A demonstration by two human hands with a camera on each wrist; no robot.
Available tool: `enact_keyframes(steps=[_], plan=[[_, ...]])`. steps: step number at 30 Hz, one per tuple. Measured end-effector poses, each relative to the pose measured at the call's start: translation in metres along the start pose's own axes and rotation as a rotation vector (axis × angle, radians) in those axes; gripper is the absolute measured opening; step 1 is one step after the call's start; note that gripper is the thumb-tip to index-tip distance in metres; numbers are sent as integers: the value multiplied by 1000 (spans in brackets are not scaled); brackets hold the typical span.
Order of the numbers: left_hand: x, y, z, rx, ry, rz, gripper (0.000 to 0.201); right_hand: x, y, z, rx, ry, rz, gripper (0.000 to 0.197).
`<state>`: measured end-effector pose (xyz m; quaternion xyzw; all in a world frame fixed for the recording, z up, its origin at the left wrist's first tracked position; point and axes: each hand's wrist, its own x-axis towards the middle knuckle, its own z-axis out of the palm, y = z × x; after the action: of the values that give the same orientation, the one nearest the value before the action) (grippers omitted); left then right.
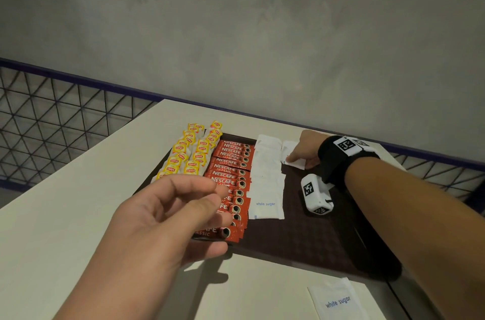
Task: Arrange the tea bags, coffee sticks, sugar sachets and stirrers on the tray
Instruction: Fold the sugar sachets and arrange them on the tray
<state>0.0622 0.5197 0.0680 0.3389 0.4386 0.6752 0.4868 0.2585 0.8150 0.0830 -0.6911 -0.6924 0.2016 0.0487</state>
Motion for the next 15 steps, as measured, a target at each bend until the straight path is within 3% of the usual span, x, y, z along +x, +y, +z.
enact_keyframes(steps=[7,11,15], plan=[[0,-1,-1,7,7,20,17,2,0,0,36,22,13,47],[-1,-1,-1,21,-7,32,24,1,3,0,56,11,-5,64],[-5,-1,0,28,-37,31,29,-26,5,-9,-136,96,-89,75]])
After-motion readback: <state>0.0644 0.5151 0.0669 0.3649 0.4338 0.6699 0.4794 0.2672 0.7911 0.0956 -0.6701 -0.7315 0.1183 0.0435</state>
